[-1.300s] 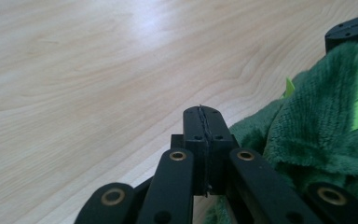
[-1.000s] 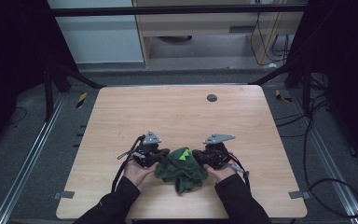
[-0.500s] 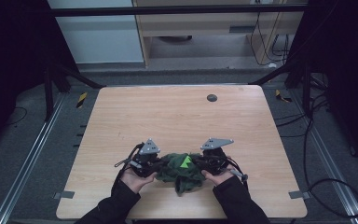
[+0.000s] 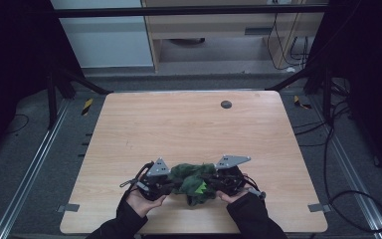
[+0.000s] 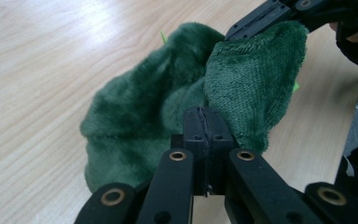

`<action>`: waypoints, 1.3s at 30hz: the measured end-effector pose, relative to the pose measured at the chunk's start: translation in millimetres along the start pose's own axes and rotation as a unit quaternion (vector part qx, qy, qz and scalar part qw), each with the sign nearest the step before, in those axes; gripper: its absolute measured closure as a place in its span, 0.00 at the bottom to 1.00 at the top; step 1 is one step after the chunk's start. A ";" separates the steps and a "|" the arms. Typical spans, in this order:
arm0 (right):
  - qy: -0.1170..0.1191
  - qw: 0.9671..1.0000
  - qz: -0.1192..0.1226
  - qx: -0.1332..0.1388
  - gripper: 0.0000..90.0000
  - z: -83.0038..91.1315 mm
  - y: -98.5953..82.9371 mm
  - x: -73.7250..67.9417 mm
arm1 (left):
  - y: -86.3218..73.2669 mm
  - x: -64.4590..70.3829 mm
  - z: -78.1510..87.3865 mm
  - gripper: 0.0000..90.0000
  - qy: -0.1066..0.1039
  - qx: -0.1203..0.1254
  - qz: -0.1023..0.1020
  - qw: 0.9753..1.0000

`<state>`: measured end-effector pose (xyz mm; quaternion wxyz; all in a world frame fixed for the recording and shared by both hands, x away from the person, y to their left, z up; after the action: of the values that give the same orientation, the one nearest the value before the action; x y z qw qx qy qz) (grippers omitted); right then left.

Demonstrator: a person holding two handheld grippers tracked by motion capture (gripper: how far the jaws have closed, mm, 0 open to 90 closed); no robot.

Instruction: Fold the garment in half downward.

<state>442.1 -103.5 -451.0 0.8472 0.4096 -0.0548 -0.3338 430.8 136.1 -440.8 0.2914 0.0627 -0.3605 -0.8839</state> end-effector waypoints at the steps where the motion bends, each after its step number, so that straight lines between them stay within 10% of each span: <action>1: 0.001 1.000 0.001 0.000 0.98 0.2 -0.6 -0.5 | -1.3 1.1 -0.2 1.00 -0.001 -0.002 0.000 1.000; 12: 0.013 1.000 0.003 -0.007 0.97 7.6 -16.6 -11.0 | -11.7 11.4 0.5 1.00 -0.006 -0.013 -0.002 1.000; 23: -0.015 0.999 -0.015 0.030 1.00 15.4 -5.6 3.7 | -5.8 -13.9 -7.9 1.00 0.020 -0.011 0.039 0.999; 39: 0.007 1.000 -0.017 -0.016 0.99 -1.9 -23.5 -1.8 | -18.1 -0.9 -24.3 1.00 0.005 -0.050 0.015 0.999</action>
<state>429.1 -111.5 -469.0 0.8484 0.3989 -0.0369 -0.3459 430.8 132.4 -470.9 0.3092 0.0474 -0.3149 -0.8961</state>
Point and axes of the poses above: each handheld gripper's, and its own axes: z roughly backward along the jaws, y roughly out of its top, x roughly to its right, the point moved 1 cm from there along -z, roughly forward along the jaws, and after that the axes turned 6 degrees about -x, right-handed, at the moved point
